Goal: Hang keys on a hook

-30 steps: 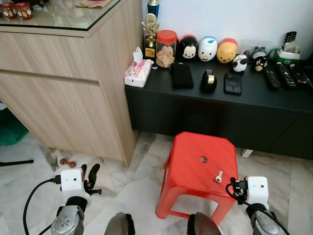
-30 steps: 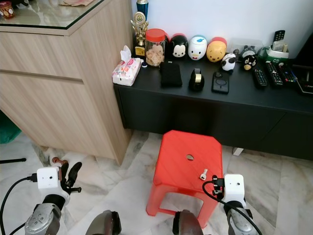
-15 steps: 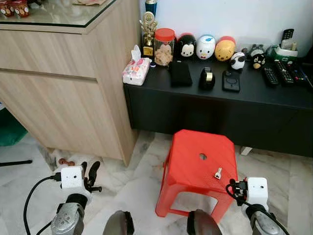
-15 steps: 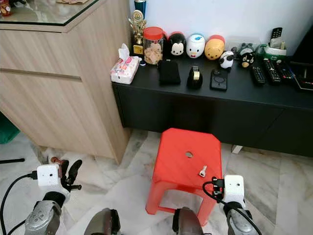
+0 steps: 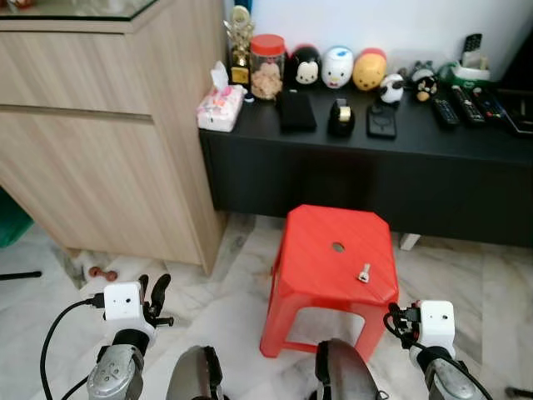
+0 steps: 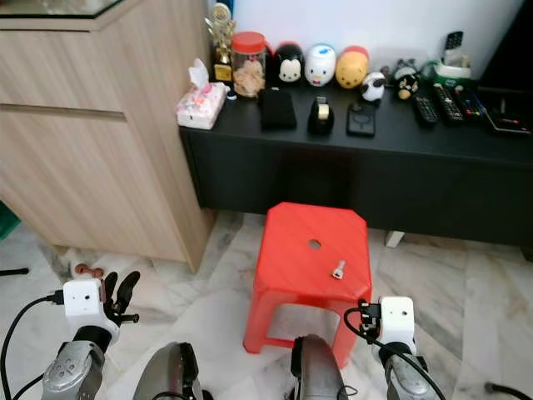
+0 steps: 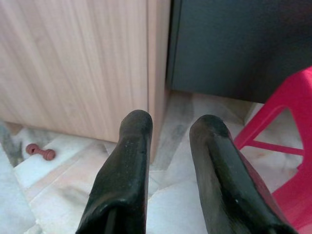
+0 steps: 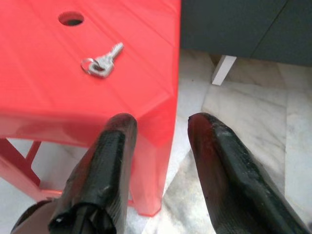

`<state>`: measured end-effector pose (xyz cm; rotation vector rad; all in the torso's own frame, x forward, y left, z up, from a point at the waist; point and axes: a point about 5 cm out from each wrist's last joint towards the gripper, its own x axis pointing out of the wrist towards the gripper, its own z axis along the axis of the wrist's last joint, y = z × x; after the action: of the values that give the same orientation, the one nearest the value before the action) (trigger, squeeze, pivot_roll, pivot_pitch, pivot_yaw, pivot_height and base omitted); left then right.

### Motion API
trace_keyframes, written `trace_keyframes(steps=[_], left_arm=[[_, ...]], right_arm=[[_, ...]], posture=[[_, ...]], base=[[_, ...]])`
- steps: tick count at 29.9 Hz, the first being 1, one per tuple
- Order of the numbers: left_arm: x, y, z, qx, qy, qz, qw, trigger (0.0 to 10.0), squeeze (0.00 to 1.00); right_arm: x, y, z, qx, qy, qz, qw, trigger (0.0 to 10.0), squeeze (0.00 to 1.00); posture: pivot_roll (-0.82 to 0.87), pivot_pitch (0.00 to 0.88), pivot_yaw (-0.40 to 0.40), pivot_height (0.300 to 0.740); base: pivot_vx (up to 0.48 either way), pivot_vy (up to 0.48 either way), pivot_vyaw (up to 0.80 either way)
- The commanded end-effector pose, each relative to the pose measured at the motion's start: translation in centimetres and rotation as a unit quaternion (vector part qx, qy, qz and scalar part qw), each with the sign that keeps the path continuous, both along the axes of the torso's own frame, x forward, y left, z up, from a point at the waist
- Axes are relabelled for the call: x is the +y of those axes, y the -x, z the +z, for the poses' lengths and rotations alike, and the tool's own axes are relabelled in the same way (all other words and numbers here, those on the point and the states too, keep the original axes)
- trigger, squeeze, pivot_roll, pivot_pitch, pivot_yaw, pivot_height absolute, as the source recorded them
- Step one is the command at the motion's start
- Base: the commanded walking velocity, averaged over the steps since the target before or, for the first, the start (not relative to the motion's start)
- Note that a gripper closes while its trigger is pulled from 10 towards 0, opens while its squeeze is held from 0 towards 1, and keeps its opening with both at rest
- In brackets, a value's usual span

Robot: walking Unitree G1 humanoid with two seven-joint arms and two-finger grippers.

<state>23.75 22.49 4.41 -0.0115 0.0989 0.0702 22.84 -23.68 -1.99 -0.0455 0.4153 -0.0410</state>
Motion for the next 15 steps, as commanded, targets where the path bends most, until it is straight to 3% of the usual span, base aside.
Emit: trace_keyframes(steps=[1,4,8,15], left_arm=[[0.13,-0.02,-0.31,0.012,0.002,0.002,1.0,10.0,0.0],[0.08,-0.18,-0.24,0.01,0.001,0.0,1.0,10.0,0.0],[0.04,-0.33,-0.17,0.008,0.0,-0.001,1.0,10.0,0.0],[-0.06,-0.41,-0.2,0.009,0.001,-0.003,1.0,10.0,0.0]], right_arm=[[-0.22,-0.29,0.3,-0.005,0.002,0.004,1.0,10.0,0.0],[-0.08,-0.43,0.35,-0.006,-0.003,0.017,1.0,10.0,0.0],[-0.04,-0.52,0.38,-0.007,-0.009,0.017,1.0,10.0,0.0],[-0.03,-0.54,0.31,-0.006,-0.022,0.01,1.0,10.0,0.0]], posture=[[-0.09,0.101,-0.014,0.587],[-0.09,0.099,-0.014,0.587],[-0.09,0.099,-0.014,0.587],[-0.09,0.097,-0.015,0.587]], base=[[0.0,0.0,0.0],[0.247,0.0,0.16],[0.282,0.0,0.8],[0.29,0.0,0.0]])
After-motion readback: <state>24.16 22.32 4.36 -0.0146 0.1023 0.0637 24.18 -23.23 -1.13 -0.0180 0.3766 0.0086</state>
